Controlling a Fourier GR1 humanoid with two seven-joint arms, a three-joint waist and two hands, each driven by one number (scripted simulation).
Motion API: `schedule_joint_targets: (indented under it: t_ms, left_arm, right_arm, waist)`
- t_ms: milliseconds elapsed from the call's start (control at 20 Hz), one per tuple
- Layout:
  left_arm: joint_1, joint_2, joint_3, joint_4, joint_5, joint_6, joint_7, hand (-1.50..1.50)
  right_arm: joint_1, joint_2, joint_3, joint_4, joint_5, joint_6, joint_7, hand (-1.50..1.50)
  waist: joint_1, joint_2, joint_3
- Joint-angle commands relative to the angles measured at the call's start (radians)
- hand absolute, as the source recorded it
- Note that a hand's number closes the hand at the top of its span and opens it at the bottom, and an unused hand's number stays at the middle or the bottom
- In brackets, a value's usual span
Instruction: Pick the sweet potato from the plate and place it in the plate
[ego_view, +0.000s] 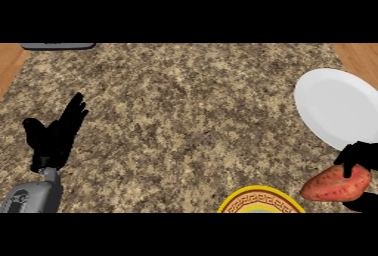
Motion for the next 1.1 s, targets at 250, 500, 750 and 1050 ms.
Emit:
schedule_joint_targets:
  t_ms: [250,500,750,1050]
  left_arm:
    - [-0.006,-0.011,-0.019,-0.103,0.006,-0.015,0.085,0.00]
    - [-0.079,-0.027,-0.013,0.026,-0.018,-0.007,0.045,0.00]
    - [-0.034,-0.010,-0.007,-0.041,-0.007,-0.037,0.049,0.00]
    - [-0.066,-0.036,-0.018,0.016,-0.025,-0.021,0.025,0.00]
  right_arm:
    - [-0.218,-0.037,-0.183,0.320,-0.141,0.099,0.040,1.50]
    - [-0.448,-0.096,-0.209,0.649,-0.087,0.083,-0.004,1.50]
    - [-0.590,-0.177,-0.241,0.975,-0.040,0.068,-0.171,1.50]
    - [-0.672,-0.213,-0.158,1.242,0.099,0.047,-0.267,1.50]
  waist:
    - [0.030,0.004,0.001]
    - [0.036,0.009,0.001]
    - [0.041,0.009,0.002]
    - [0.065,0.021,0.004]
